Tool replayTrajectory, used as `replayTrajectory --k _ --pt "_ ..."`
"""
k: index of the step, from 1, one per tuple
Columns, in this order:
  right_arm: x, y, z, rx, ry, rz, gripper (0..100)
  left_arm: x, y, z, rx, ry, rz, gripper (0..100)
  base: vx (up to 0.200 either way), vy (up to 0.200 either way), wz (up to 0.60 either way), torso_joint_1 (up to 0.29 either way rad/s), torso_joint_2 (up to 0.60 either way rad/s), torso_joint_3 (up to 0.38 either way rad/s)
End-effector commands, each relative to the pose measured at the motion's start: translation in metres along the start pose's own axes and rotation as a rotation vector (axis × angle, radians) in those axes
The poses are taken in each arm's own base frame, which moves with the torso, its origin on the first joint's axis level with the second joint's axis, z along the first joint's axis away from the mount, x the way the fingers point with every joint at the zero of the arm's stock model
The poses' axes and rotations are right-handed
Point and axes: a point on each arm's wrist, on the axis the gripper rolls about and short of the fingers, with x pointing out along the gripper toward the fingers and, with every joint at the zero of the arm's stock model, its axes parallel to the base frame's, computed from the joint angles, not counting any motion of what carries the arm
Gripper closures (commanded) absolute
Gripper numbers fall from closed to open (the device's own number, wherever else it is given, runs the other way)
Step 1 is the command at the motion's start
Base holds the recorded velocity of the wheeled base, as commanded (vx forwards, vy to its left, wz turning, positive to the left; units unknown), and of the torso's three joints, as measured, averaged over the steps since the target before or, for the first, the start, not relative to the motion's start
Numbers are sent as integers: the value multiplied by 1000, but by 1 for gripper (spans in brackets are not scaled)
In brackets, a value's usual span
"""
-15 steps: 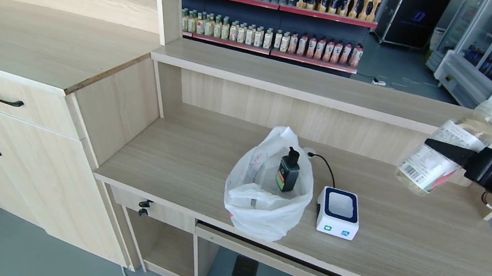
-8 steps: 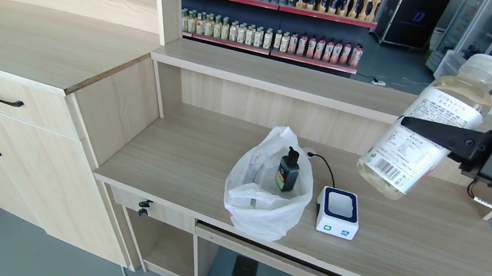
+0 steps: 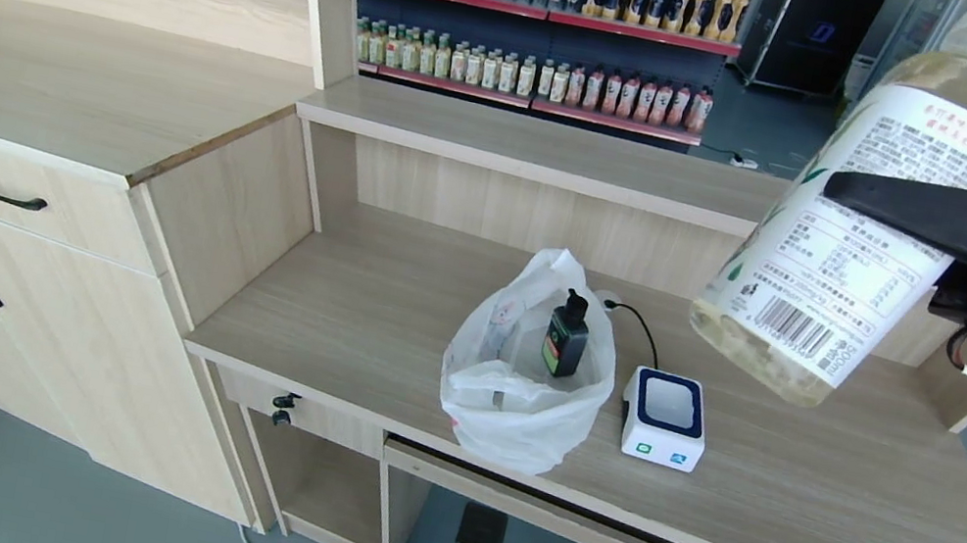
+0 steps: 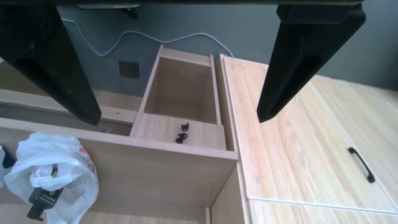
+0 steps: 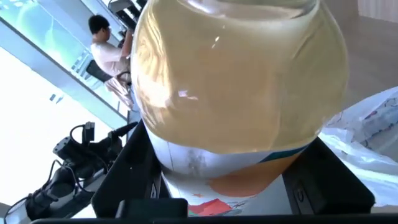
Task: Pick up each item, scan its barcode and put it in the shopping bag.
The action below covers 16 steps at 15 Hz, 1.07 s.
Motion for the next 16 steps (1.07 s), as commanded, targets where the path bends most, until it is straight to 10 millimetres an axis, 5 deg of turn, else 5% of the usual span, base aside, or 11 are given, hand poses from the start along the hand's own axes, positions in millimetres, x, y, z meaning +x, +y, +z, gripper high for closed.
replayTrajectory --k 1,7,16 --pt "-3 6 4 -15 -12 12 100 0 0 0 0 1 0 0 0 0 0 0 0 0" --pt "0 33 -3 2 31 113 100 0 0 0 0 0 0 0 0 0 0 0 0 0" --pt "3 38 -19 25 75 152 100 0 0 0 0 0 0 0 0 0 0 0 0 0"
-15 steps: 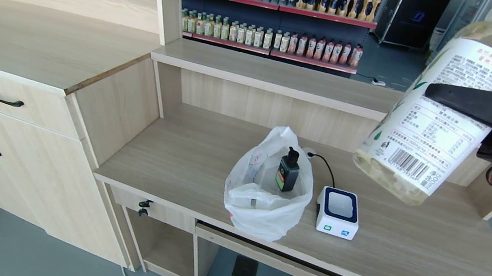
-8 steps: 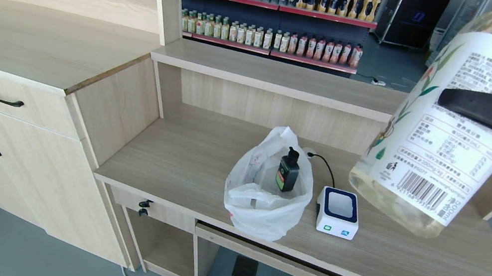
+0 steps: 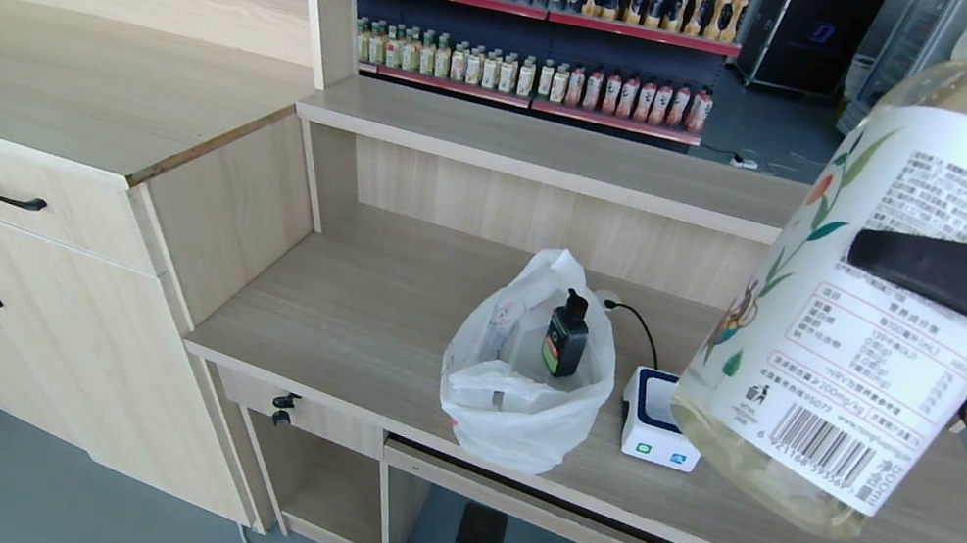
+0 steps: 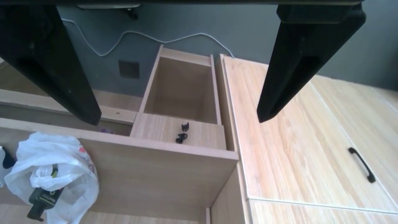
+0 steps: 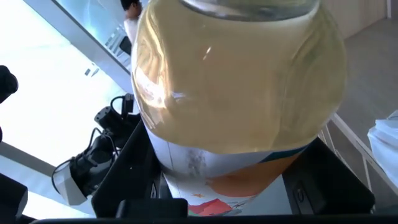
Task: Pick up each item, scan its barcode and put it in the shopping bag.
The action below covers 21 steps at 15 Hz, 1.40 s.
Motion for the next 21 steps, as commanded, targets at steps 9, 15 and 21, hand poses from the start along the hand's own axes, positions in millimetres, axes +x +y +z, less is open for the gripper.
replayTrajectory --k 9,15,21 --pt "-2 3 -9 11 18 13 100 0 0 0 0 1 0 0 0 0 0 0 0 0" --pt "-6 5 -12 12 19 11 100 0 0 0 0 0 0 0 0 0 0 0 0 0" --pt "-8 6 -13 -1 20 7 100 0 0 0 0 0 0 0 0 0 0 0 0 0"
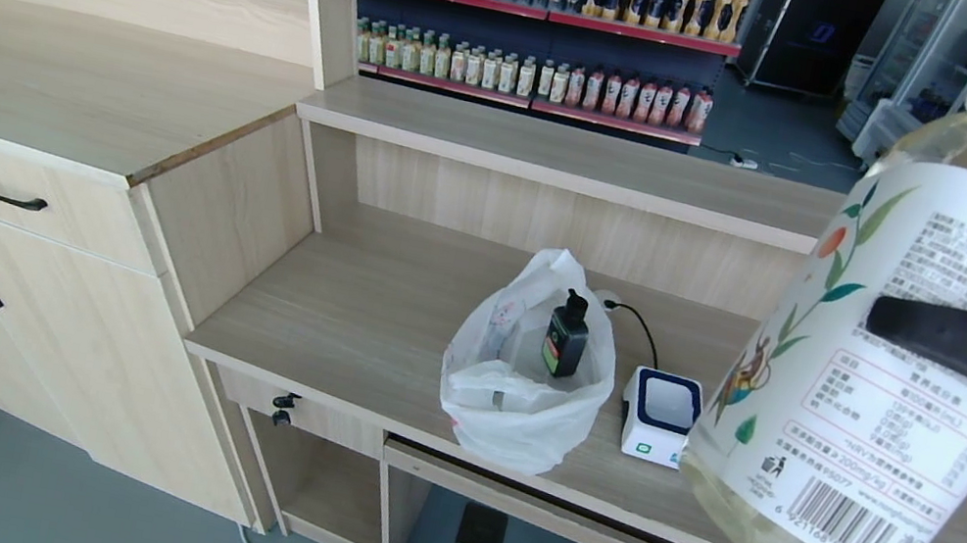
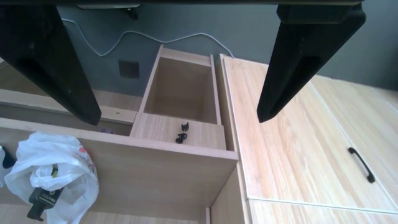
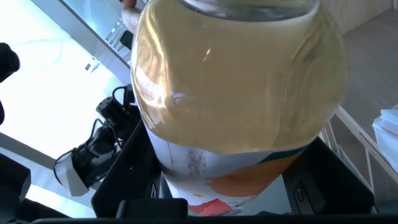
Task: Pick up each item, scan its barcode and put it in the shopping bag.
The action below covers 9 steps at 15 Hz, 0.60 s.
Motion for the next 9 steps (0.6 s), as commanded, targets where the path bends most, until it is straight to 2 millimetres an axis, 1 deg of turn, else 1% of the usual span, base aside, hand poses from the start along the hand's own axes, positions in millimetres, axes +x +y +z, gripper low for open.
replayTrajectory --k 1,5,7,8,9 --pt "0 0 0 -1 0 -1 100 0 0 0 0 0 0 0 0 0 0 0 0 0" --pt "-4 -1 2 -10 -15 -21 100 0 0 0 0 0 0 0 0 0 0 0 0 0" --pt "-8 -6 2 -23 -24 -56 100 0 0 0 0 0 1 0 0 0 0 0 0 0" --pt "-10 -13 3 -46 -30 -100 100 0 0 0 0 0 0 0 0 0 0 0 0 0" --pt "-10 -32 1 -108 -25 -202 100 0 0 0 0 0 0 0 0 0 0 0 0 0"
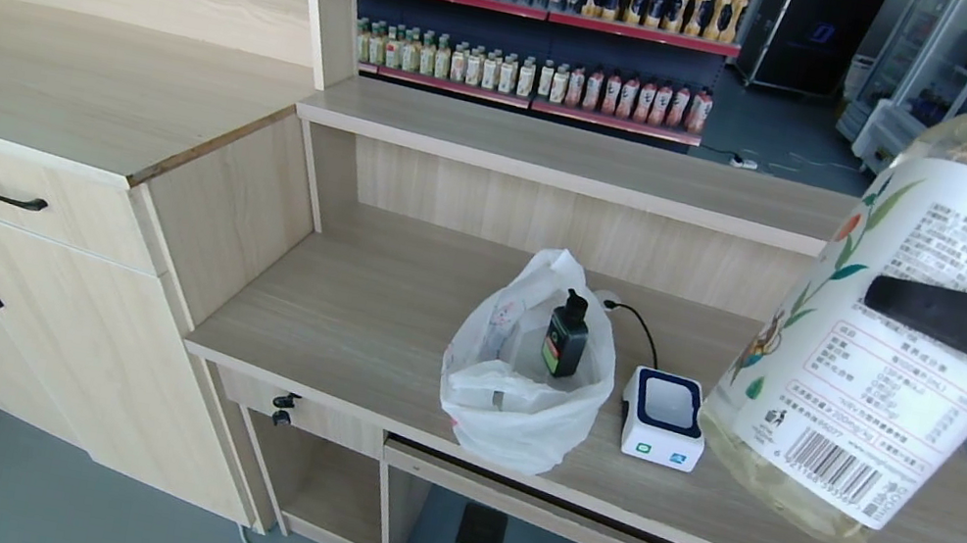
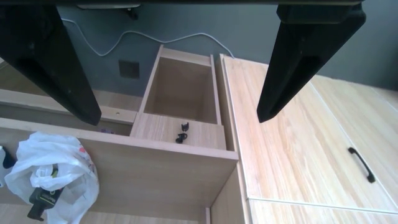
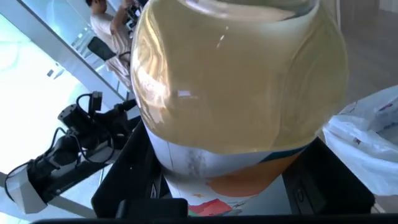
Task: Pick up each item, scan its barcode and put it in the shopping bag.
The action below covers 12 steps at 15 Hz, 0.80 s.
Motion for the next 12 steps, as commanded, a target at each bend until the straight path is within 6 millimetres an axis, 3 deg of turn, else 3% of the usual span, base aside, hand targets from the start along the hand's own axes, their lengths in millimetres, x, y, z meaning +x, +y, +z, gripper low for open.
replayTrajectory --k 1,3,5,9,12 --pt "4 -44 -8 -139 28 -244 100 0 0 0 0 0 0 0 0 0 0 0 0 0" --pt "-10 -102 -19 -413 159 -631 100 0 0 0 0 0 0 0 0 0 0 0 0 0" --pt "-35 -136 -26 -559 273 -805 100 0 0 0 0 0 0 0 0 0 0 0 0 0" --pt "-67 -172 -32 -835 314 -963 100 0 0 0 0 0 0 0 0 0 0 0 0 0" --pt "-70 -183 -33 -932 363 -968 100 0 0 0 0 0 1 0 0 0 200 1 1 1"
